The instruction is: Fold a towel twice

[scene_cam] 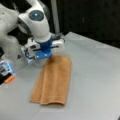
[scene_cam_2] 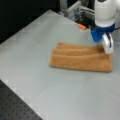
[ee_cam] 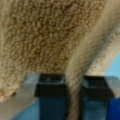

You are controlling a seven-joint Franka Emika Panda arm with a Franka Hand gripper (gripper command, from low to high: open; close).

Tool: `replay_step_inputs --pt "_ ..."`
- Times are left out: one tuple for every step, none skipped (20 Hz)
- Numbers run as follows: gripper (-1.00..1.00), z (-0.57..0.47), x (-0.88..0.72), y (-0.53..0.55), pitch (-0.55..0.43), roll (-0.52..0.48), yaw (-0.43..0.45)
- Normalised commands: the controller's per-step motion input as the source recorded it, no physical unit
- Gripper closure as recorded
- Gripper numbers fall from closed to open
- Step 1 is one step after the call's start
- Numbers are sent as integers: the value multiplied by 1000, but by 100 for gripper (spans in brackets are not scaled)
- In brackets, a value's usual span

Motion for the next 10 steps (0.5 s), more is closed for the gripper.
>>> replay_step_inputs --pt "-100 -161 -548 -82 -155 101 -22" --pt "-100 -163 -526 -88 -184 104 -23" --pt "-100 -166 -490 -89 -204 103 -18" --pt "-100 -169 -474 -88 -216 101 -16" --pt "-100 -174 -448 -82 -234 89 -24" --pt "-100 -177 -419 -71 -247 85 -29" --pt "-100 -180 -401 -65 -251 82 -33" --pt "-100 -183 -392 -62 -252 81 -35" --pt "-100 -161 -378 -56 -240 93 -30" --pt "-100 -111 -359 -45 -217 103 -22"
